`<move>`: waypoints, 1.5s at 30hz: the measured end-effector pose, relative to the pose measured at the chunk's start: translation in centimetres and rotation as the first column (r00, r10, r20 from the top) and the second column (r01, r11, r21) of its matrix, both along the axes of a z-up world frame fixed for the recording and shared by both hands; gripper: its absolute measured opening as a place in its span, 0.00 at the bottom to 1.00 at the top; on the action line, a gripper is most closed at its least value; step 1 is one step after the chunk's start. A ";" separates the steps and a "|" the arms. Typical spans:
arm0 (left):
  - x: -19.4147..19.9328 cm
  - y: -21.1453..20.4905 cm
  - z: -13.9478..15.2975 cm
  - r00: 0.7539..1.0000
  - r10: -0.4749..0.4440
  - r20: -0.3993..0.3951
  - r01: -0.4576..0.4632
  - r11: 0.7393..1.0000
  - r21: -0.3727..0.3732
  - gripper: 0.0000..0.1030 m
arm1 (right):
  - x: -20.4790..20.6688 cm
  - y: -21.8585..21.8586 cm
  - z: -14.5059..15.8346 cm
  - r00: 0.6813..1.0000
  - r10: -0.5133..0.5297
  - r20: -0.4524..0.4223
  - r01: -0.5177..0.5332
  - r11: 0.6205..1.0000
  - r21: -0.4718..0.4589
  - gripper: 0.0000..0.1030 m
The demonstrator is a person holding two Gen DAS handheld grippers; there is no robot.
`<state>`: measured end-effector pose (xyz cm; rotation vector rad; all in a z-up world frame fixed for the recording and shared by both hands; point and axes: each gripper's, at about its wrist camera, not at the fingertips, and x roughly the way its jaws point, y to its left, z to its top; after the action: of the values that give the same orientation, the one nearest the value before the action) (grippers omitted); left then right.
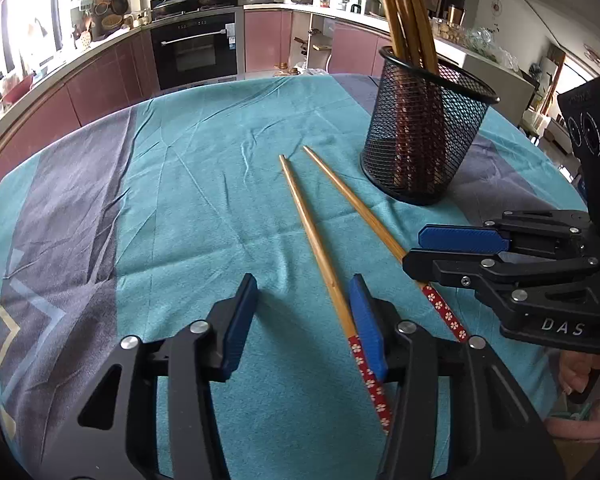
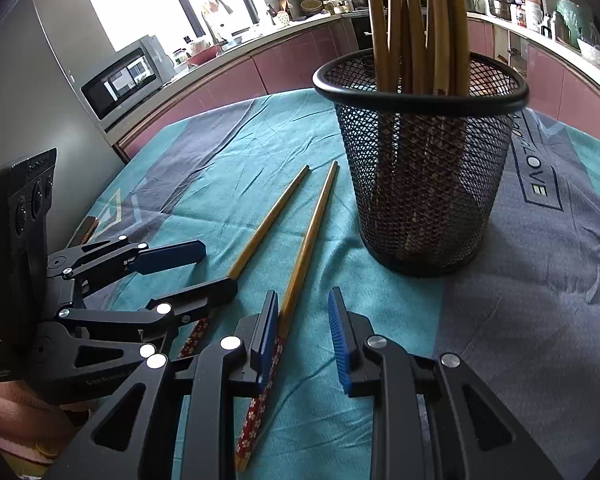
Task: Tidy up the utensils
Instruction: 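Move both open grippers back over the last chopsticks on the cloth, then close the left gripper on a chopstick while the right gripper grasps another chopstick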
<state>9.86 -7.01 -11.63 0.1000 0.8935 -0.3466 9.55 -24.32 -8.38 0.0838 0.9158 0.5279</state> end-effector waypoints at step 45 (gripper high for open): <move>3.2 0.0 -0.2 0.999 0.033 -0.032 -0.034 0.999 -0.035 0.14 | 1.9 2.8 -0.2 0.999 -0.018 0.051 0.023 0.996 -0.082 0.19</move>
<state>13.05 -6.98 -11.79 0.0474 0.9183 -0.3337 11.48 -21.52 -8.61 0.0054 0.8860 0.4707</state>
